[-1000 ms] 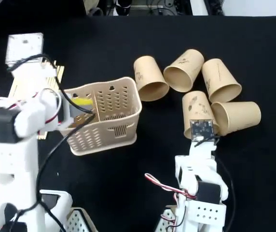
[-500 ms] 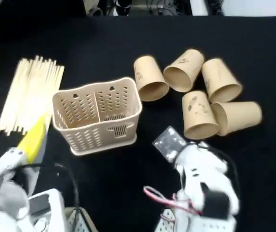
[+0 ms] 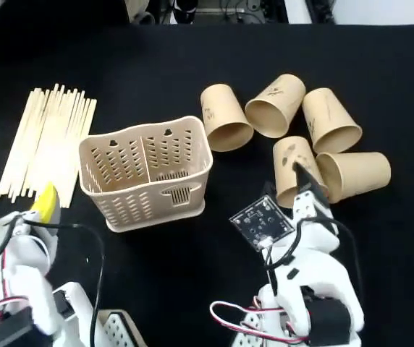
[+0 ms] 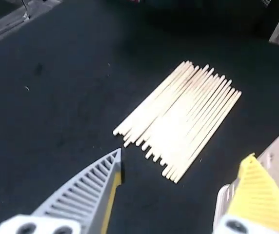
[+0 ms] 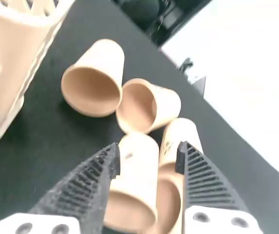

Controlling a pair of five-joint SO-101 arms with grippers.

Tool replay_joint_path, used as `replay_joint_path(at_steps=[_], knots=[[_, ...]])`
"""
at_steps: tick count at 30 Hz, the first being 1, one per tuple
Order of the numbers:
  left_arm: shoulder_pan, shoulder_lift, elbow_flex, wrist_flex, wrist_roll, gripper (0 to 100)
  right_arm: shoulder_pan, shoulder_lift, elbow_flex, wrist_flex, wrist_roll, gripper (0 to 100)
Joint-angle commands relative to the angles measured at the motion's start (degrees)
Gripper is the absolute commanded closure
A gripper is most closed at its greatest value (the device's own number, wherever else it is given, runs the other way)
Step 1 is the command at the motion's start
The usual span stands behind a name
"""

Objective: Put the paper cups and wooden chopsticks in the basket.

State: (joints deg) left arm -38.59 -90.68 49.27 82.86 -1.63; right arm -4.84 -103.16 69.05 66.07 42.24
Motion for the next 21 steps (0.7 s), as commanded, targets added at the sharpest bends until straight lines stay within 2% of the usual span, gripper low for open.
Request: replay_joint_path(at_steps=[1,5,11,21], knots=[[-0.6,-6.9,7.3,-2.4,-0.1,64,-2.5,7.8,0.4,-9.1,-0.9,79.3],[-0.7,-14.2,14.8,-4.7,-0.1,64,-4.7,21.9,-0.3,-20.1,-0.2,79.3],[-0.6,-11.8,23.0,-9.3,-0.4,64,-6.3,43.8,-3.6,-34.5,5.5,79.3],[-0.6,-11.7,37.4,-14.5,-0.4,64,-4.5,77.3,-18.2,-48.0,8.3,79.6]])
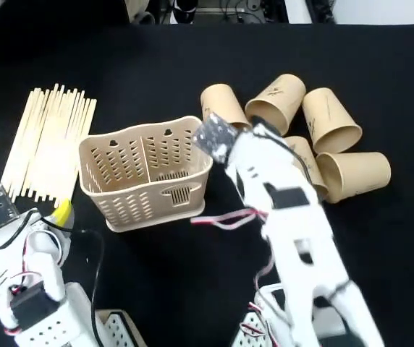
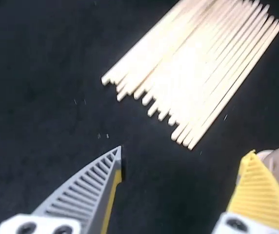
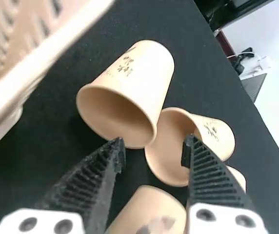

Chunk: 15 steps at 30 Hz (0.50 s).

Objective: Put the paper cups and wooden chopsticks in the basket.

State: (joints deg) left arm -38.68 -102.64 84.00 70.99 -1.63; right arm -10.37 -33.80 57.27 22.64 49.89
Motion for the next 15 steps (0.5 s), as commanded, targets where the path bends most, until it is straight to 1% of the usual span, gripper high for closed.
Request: replay_joint_path(at_steps=[1,5,10,12,15], knots=[[-0.5,0.3,4.1,-4.0,-0.4,64,1.4,11.1,-7.8,-5.8,0.6,79.6],[-0.3,0.3,6.8,-7.8,-0.1,64,2.7,22.9,-14.3,-8.7,0.6,79.6],[5.3,0.3,8.7,-8.4,-0.4,64,2.6,34.0,-22.0,-9.2,0.6,79.8],[6.7,0.3,8.9,-8.5,-0.4,64,2.6,37.1,-24.0,-11.1,0.4,80.2],[7.3,0.3,9.0,-8.5,-0.4,64,2.4,39.8,-24.0,-15.6,0.4,87.0]])
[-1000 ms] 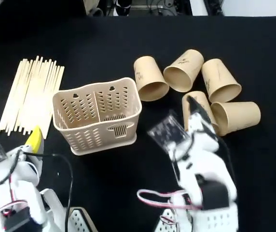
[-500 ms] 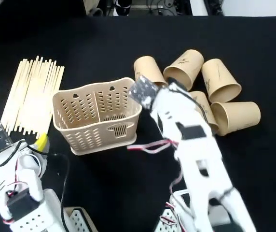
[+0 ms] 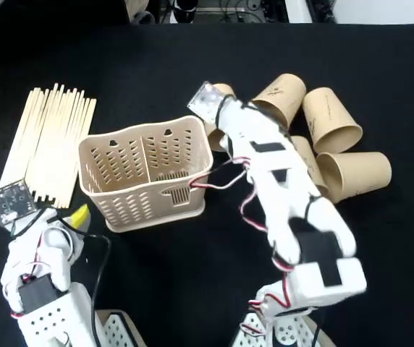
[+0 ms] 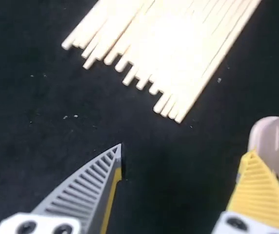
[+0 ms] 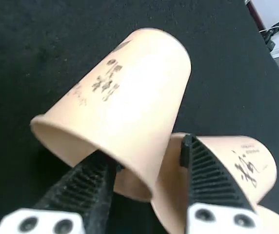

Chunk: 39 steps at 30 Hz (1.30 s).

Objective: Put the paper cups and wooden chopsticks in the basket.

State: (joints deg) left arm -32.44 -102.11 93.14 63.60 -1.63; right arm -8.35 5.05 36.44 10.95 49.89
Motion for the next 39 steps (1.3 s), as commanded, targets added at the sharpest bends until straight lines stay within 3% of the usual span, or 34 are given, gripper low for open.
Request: replay_joint_path(at_steps=[1,3,10,16,22,31,39], knots=[[1.1,-0.3,-0.1,-1.1,-0.4,64,0.4,1.5,-3.1,-5.0,0.3,90.6],[1.1,-0.3,-0.1,-1.1,-0.4,64,0.5,1.7,-3.1,-5.9,0.1,98.8],[1.1,-0.3,-0.1,-1.2,-0.3,64,2.6,-4.0,-2.2,-4.1,-6.9,98.6],[1.1,-0.3,-0.1,-1.2,-0.4,64,2.3,-16.8,-0.4,7.2,-10.6,98.6],[0.7,-0.3,-0.1,-1.1,-0.4,64,2.6,-29.9,-10.8,33.0,-13.5,98.6],[0.7,-0.3,0.2,-0.7,-0.4,64,2.5,-32.8,-44.2,72.3,-17.1,98.6],[0.7,-0.3,0.6,-1.1,-0.4,64,-2.4,-32.8,-66.1,87.5,-17.4,98.6]])
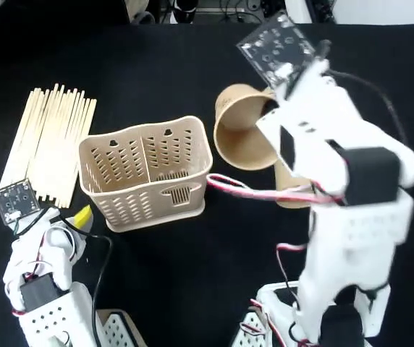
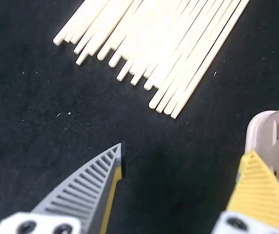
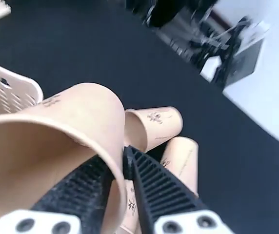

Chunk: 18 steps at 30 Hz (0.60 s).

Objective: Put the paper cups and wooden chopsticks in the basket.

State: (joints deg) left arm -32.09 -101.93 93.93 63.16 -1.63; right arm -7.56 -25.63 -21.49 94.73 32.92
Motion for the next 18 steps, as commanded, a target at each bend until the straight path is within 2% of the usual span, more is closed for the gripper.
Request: replay_joint_path(at_steps=[1,4,7,18], knots=[[0.3,-0.4,-0.1,-0.6,-0.4,64,-5.1,-2.2,-9.7,4.8,-0.8,98.6],[0.3,-0.4,0.0,-0.6,-0.4,64,-11.2,-2.2,-12.1,5.3,-5.3,98.6],[0.3,-0.4,0.0,-0.6,-0.4,64,-16.2,-1.2,-11.0,5.3,-6.2,98.7],[0.2,-0.4,-0.2,-0.7,-0.5,64,-20.4,10.1,-7.6,6.1,-6.5,98.7]])
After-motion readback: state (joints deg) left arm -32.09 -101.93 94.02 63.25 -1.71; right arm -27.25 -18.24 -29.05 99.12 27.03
